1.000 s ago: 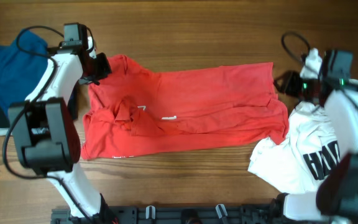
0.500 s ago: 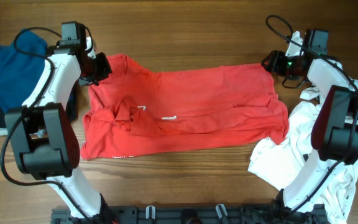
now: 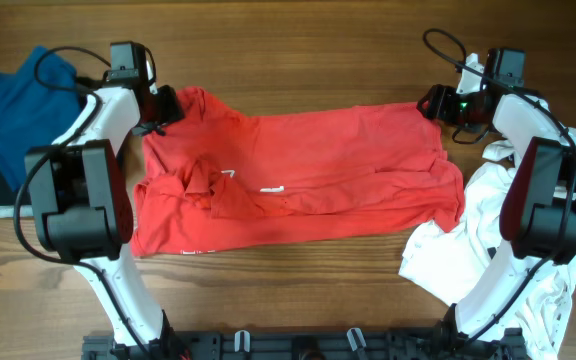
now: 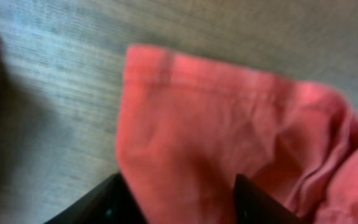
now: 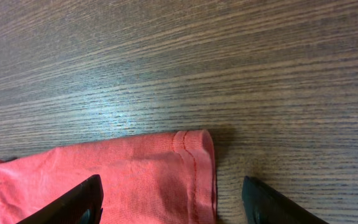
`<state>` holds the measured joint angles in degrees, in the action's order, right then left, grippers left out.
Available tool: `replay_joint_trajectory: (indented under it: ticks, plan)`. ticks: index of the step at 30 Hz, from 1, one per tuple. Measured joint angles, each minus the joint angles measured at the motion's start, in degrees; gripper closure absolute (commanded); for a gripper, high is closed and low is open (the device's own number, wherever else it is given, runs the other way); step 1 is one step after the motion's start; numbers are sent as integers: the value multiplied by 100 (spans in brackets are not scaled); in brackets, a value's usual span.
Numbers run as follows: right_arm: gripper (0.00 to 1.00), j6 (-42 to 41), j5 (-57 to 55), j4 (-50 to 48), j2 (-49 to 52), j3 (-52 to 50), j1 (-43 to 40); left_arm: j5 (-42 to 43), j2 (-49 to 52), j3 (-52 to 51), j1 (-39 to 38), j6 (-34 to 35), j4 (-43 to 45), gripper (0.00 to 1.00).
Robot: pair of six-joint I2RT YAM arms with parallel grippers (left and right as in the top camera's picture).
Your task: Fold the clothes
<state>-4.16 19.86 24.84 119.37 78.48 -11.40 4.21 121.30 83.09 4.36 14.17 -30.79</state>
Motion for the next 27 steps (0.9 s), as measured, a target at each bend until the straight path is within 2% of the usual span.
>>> replay_joint_trajectory:
  ticks: [1,2,12,17,27]
  plan:
    - [28,0,0,15,0,0,0,90,2,2,0,15,85,94]
    - [28,0,0,33,0,0,0,162,15,0,0,46,90,96]
    - [29,-2,-79,-111,0,0,0,470,4,0,0,31,-144,96]
    - [28,0,-199,-201,0,0,0,472,-315,0,0,31,-157,96]
    - [28,2,-289,-787,122,4,83,472,-455,0,0,120,-153,96]
